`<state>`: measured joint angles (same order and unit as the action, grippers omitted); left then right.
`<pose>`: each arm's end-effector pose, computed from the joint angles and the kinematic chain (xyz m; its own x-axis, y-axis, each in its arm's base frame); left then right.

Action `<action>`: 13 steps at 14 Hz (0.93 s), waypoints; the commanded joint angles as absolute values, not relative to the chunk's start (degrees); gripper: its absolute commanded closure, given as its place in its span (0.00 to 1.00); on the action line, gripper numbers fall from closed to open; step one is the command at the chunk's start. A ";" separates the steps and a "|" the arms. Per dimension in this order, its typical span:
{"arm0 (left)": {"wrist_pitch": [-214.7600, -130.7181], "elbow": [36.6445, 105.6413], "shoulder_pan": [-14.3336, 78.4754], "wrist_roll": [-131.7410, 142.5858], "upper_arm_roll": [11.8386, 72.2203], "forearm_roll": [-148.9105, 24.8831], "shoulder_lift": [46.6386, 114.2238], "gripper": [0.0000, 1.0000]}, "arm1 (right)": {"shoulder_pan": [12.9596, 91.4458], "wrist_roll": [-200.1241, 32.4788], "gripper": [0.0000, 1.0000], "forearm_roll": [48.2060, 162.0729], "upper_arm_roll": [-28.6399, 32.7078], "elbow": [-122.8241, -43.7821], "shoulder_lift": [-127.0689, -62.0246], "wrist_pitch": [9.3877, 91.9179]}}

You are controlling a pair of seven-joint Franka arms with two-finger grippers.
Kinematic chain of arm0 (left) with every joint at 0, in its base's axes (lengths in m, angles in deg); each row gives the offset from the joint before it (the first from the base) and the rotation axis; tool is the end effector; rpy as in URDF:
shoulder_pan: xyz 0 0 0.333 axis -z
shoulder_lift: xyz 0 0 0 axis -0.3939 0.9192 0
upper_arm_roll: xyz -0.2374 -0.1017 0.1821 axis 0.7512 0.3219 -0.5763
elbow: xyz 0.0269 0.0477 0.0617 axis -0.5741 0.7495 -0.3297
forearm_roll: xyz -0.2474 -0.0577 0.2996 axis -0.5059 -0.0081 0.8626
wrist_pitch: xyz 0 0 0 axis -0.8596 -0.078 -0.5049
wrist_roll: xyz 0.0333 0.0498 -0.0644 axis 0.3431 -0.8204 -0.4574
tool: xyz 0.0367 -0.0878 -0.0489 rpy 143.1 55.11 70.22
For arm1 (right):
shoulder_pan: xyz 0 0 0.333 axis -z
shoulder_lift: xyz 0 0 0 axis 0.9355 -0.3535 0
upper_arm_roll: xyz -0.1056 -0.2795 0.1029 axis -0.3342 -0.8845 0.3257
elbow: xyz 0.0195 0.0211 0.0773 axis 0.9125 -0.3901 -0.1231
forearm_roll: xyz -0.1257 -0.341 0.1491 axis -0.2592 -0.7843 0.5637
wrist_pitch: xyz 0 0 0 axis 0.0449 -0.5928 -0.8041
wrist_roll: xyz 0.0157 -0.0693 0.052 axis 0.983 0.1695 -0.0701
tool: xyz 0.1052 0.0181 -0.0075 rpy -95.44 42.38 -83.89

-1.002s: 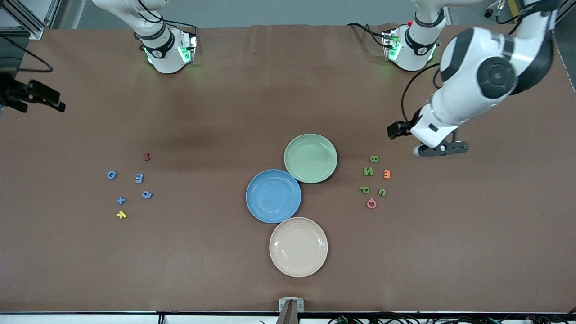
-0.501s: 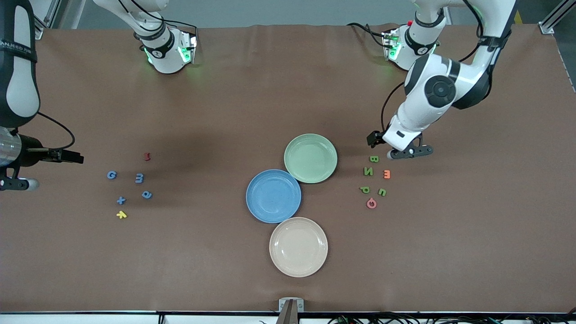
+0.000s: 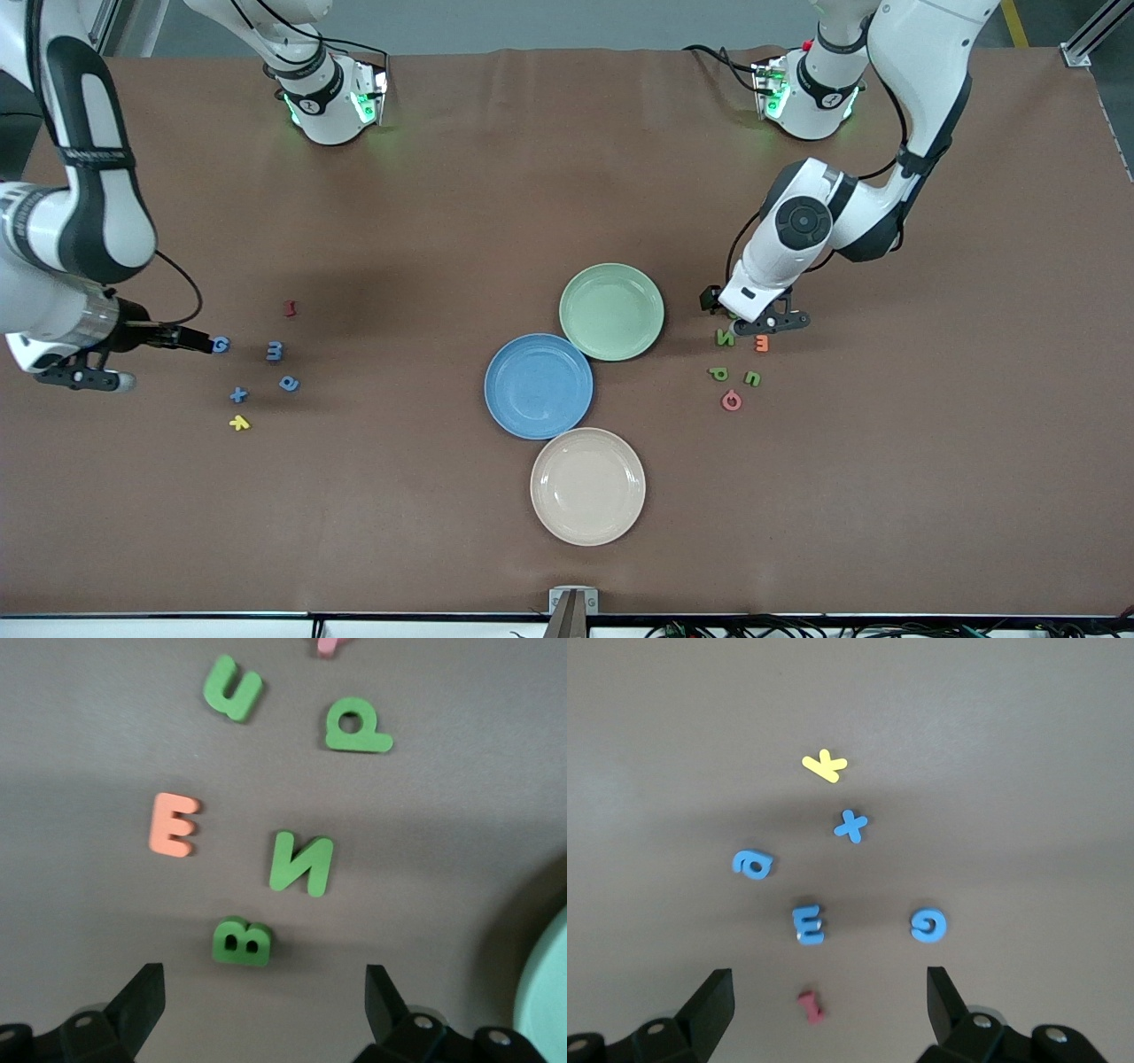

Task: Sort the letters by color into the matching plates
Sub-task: 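Grasp the blue E with the right gripper while the left gripper grasps green B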

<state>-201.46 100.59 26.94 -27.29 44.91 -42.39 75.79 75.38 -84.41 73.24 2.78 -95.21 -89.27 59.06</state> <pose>0.4840 -0.2315 0.2073 0.9923 0.1128 -0.0513 0.1129 -0.9936 -0.0011 0.5965 -0.1079 0.3161 0.9870 -0.1361 -0.0850 -0.1408 -0.9887 -0.0512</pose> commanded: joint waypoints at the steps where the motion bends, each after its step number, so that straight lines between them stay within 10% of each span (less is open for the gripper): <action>1: -202.61 99.40 26.54 -28.29 45.06 -40.89 77.83 0.03 | 74.58 -83.98 0.25 74.36 3.18 -98.52 -91.29 66.13; 5: -204.20 99.40 26.27 -28.21 44.62 -40.89 79.15 0.11 | 72.20 -80.20 0.45 74.36 3.18 -103.89 -93.66 76.96; 13: -204.20 99.58 26.01 -28.47 44.45 -37.38 80.65 0.24 | 70.18 -80.20 0.45 74.36 3.18 -108.29 -96.04 83.13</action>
<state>-203.49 99.96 26.15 -27.41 44.44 -38.75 80.05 71.09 -80.54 73.85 3.25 -106.55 -96.59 81.88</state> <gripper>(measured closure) 0.167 0.449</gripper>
